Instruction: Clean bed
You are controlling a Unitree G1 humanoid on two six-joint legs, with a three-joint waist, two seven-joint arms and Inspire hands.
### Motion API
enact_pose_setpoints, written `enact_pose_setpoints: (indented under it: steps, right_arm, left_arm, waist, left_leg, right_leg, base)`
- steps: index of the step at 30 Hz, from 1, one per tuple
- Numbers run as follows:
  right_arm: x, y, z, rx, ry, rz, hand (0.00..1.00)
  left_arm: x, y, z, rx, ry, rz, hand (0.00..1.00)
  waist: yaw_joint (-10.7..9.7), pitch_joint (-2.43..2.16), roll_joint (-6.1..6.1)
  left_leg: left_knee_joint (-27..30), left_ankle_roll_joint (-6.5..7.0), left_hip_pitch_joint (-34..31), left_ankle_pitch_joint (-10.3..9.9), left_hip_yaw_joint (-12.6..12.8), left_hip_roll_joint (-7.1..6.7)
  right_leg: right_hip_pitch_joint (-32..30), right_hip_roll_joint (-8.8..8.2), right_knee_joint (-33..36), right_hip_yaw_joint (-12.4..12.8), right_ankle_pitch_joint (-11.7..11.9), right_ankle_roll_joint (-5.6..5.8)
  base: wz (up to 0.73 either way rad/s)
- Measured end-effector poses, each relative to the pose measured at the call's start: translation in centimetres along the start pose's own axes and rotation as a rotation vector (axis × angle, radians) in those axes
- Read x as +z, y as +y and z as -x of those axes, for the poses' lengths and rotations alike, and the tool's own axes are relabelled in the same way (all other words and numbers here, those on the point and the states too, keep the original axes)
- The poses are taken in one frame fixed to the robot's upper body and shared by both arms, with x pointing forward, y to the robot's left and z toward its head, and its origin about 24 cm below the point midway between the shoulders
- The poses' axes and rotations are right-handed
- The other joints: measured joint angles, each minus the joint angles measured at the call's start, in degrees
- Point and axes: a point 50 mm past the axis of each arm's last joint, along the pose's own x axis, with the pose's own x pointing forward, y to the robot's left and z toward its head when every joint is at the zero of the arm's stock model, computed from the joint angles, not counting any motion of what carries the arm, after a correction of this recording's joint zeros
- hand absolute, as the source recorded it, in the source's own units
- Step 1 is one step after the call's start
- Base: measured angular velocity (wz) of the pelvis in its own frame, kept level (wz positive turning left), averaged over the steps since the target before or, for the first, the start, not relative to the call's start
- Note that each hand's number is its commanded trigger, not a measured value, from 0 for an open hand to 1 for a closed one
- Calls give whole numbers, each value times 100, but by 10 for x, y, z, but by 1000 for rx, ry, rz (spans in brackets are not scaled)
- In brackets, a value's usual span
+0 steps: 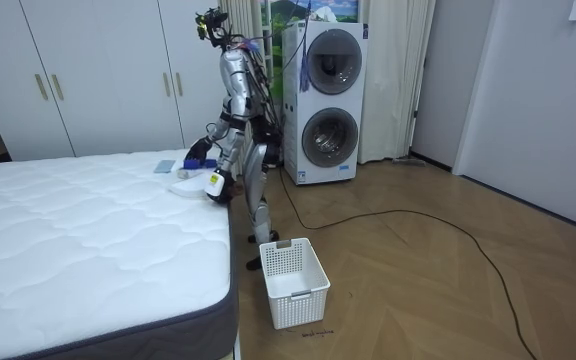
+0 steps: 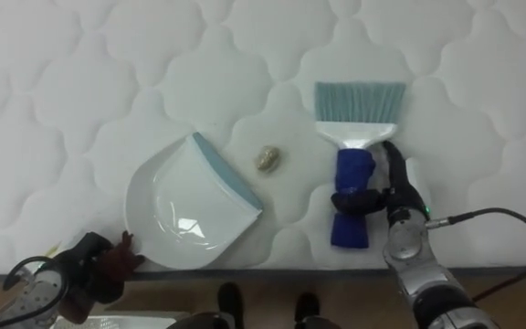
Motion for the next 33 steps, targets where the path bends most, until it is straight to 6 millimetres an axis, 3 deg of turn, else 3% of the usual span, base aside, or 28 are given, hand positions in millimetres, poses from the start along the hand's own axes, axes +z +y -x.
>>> enact_pose_setpoints:
  steps: [8, 13, 33]
  right_arm:
    - [-8, -14, -2, -56, 12, 152, 100]
    - [-17, -27, -4, -82, 54, 272, 100]
    - [-23, -16, 0, -40, 105, 275, 100]
  left_arm:
    - [4, -1, -1, -2, -10, -7, 100]
    - [11, 0, -3, -8, -23, -23, 100]
    - [16, 5, -5, 18, -21, -34, 100]
  waist:
    - [19, -8, 13]
    - [143, -8, 12]
    - [158, -48, -135]
  left_leg:
    - [1, -2, 2, 2, -55, -3]
    - [8, -5, -28, 0, -156, -8]
    - [175, 4, -95, 5, -152, -44]
  right_leg:
    - [66, 6, -14, -66, -3, -1]
    - [81, 1, -13, -154, -6, -1]
    - [0, -75, 124, -75, -48, 5]
  base:
    - [4]
    - [10]
    - [0]
